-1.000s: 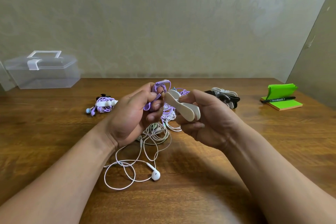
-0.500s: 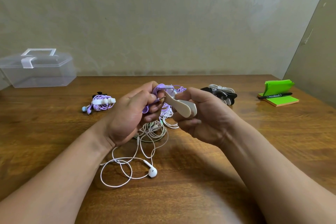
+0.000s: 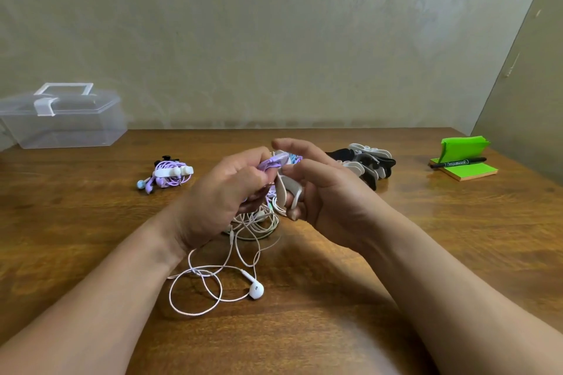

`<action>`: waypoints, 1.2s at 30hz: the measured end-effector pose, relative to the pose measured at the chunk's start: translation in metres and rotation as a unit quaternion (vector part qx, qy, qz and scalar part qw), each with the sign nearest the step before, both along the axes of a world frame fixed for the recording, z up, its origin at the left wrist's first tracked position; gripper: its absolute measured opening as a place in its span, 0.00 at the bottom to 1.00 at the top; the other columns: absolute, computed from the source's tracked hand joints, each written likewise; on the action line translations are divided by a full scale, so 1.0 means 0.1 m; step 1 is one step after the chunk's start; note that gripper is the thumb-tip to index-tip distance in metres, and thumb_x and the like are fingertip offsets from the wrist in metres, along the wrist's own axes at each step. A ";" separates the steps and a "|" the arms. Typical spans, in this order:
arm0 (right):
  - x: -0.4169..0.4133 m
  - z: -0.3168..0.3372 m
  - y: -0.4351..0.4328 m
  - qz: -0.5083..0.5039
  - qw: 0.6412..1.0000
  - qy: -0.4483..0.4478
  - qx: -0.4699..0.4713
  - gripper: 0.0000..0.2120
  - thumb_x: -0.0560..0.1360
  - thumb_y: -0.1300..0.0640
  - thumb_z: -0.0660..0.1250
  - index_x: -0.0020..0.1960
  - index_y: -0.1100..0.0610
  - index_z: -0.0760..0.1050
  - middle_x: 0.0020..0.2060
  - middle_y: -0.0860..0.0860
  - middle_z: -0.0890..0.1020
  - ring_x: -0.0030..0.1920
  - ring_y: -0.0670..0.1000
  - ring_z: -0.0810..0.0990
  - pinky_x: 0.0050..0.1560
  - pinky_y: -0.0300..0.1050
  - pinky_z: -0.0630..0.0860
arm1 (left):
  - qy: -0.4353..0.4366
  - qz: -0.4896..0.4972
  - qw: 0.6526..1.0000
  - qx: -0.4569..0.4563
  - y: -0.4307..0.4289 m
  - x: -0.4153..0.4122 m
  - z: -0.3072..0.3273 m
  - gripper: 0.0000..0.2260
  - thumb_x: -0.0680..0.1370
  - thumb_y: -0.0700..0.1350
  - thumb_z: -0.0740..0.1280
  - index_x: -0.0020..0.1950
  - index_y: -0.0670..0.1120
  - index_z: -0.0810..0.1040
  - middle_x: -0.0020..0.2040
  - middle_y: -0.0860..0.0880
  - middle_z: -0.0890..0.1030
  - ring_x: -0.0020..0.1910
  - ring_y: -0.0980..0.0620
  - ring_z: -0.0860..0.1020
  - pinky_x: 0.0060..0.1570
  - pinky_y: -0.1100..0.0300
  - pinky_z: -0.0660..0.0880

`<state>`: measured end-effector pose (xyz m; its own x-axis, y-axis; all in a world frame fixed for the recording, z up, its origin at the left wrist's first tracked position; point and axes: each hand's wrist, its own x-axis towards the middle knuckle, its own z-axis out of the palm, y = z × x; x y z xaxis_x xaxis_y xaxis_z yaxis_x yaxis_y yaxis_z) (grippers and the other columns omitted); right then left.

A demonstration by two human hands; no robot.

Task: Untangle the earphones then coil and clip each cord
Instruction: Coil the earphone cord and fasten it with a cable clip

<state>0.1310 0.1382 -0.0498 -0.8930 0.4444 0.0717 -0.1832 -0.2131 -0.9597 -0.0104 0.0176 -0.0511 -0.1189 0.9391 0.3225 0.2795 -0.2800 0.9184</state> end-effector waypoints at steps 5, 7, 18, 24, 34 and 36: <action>-0.02 -0.03 0.08 0.005 0.998 -0.028 -0.049 0.18 0.82 0.65 0.62 0.72 0.58 0.73 0.53 0.63 0.79 0.37 0.53 0.79 0.30 0.41 0.75 | 0.060 0.005 0.997 -0.041 0.01 -0.04 -0.04 0.17 0.75 0.49 0.78 0.48 0.45 0.71 0.40 0.50 0.80 0.42 0.54 0.79 0.45 0.57 0.73; 0.00 -0.03 0.10 0.023 0.999 -0.022 -0.032 0.16 0.84 0.62 0.61 0.71 0.61 0.73 0.52 0.63 0.79 0.37 0.52 0.79 0.32 0.41 0.77 | 0.025 0.010 0.999 -0.037 0.04 -0.03 -0.05 0.20 0.77 0.46 0.77 0.56 0.36 0.72 0.39 0.52 0.78 0.39 0.55 0.76 0.41 0.62 0.72; 0.06 -0.06 0.01 -0.069 0.931 0.036 0.356 0.09 0.83 0.55 0.69 0.60 0.54 0.73 0.55 0.56 0.83 0.58 0.58 0.83 0.59 0.69 0.78 | -0.278 -0.055 0.958 -0.041 0.06 -0.05 -0.06 0.19 0.80 0.50 0.68 0.64 0.39 0.80 0.37 0.50 0.62 0.28 0.57 0.59 0.39 0.56 0.56; 0.05 -0.06 0.02 -0.118 0.931 0.073 0.338 0.07 0.83 0.53 0.68 0.57 0.54 0.74 0.50 0.58 0.85 0.56 0.62 0.84 0.56 0.70 0.79 | -0.296 -0.096 0.950 -0.037 0.08 -0.01 -0.03 0.19 0.82 0.50 0.64 0.67 0.38 0.77 0.39 0.51 0.66 0.30 0.57 0.61 0.41 0.55 0.53; 0.07 0.00 0.09 -0.062 0.962 0.078 0.253 0.11 0.81 0.59 0.71 0.50 0.58 0.67 0.44 0.66 0.83 0.45 0.63 0.85 0.53 0.73 0.81 | -0.263 -0.066 0.961 -0.048 0.10 0.00 -0.02 0.22 0.84 0.45 0.62 0.70 0.28 0.69 0.45 0.42 0.70 0.31 0.55 0.72 0.35 0.67 0.75; 0.05 0.00 0.10 -0.075 0.961 0.075 0.257 0.11 0.80 0.59 0.70 0.50 0.59 0.67 0.46 0.72 0.81 0.43 0.64 0.85 0.52 0.75 0.80 | -0.252 -0.035 0.966 -0.054 0.12 0.02 -0.03 0.22 0.83 0.46 0.62 0.68 0.29 0.71 0.45 0.42 0.73 0.33 0.56 0.71 0.35 0.67 0.75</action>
